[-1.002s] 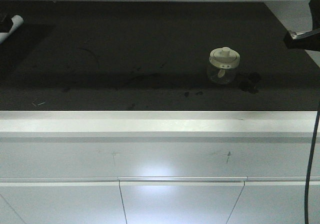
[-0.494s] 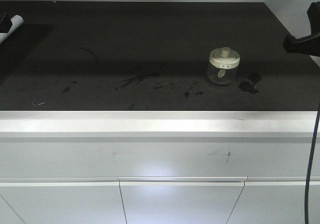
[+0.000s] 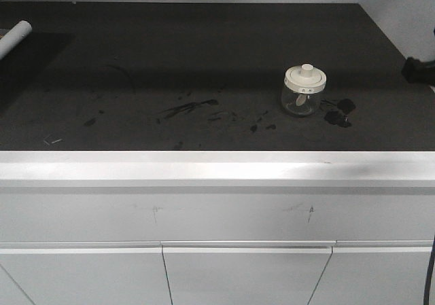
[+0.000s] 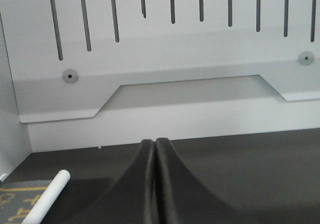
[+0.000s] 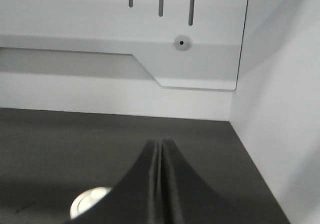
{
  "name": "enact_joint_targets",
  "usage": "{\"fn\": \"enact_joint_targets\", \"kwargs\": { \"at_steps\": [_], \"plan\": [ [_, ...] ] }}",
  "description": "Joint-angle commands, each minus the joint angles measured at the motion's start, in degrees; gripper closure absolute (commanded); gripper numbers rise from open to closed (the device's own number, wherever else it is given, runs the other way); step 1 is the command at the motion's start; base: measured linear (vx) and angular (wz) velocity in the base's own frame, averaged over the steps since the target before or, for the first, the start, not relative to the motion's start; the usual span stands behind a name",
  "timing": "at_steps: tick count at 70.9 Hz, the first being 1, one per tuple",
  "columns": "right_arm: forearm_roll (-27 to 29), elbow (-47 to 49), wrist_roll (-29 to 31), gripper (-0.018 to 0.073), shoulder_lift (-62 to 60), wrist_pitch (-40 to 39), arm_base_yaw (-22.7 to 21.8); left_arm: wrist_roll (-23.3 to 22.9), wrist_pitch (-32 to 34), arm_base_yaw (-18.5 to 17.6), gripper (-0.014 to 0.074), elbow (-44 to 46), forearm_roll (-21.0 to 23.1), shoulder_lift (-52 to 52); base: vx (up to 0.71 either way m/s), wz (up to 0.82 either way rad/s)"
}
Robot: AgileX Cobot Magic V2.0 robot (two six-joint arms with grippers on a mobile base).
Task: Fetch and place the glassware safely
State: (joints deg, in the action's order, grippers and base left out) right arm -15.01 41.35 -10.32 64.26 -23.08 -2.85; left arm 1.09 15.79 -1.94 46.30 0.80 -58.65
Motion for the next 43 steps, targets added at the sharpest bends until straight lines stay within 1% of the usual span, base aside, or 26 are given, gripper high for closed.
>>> {"fn": "enact_joint_targets", "kwargs": {
  "at_steps": [1, 15, 33, 43],
  "plan": [
    [-0.6, -1.2, -1.0, 0.0560, -3.2, -4.3, -0.3, -0.2, 1.8, -0.1, 0.0603, -1.0, 0.2, 4.2, 0.00, 0.00],
    [-0.7, -6.1, -0.9, 0.0560, -6.9, -4.2, -0.3, -0.2, -1.2, -0.1, 0.0603, -8.7, 0.1, 12.6, 0.00, 0.00],
    [-0.7, -6.5, -0.9, 0.0560, -8.0, -3.4, -0.3, -0.2, -10.5, -0.1, 0.0603, -19.1, 0.1, 26.8, 0.00, 0.00],
    [-0.7, -6.5, -0.9, 0.0560, -8.0, -3.4, -0.3, -0.2, -14.4, -0.1, 0.0603, -24.2, 0.1, 34.8, 0.00, 0.00]
  ]
}}
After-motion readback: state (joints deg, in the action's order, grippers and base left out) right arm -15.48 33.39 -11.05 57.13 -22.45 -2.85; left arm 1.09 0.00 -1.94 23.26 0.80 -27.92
